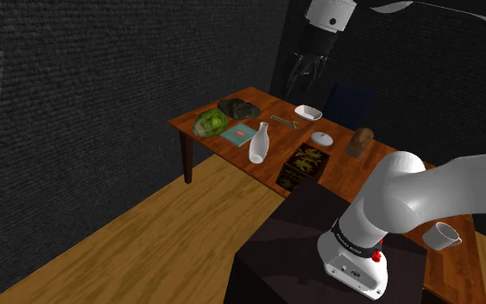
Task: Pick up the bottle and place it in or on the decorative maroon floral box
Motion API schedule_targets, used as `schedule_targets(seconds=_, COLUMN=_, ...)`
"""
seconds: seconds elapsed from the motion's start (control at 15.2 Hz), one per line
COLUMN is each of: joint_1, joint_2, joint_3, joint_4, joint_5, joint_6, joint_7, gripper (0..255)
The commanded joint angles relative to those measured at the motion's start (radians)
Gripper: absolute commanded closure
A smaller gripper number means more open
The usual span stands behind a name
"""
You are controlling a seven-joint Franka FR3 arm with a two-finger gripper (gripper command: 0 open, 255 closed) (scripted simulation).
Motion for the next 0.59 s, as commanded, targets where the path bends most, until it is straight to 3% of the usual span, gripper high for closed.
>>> schedule_targets(seconds=0.0, joint_1=0.000, joint_2=0.000, joint_3=0.000, joint_4=0.000, joint_5=0.000, joint_6=0.000, joint_7=0.000, gripper=0)
schedule_targets(seconds=0.53, joint_1=-0.041, joint_2=0.158, joint_3=-0.089, joint_4=-0.077, joint_5=-0.058, joint_6=0.226, joint_7=-0.084, gripper=0)
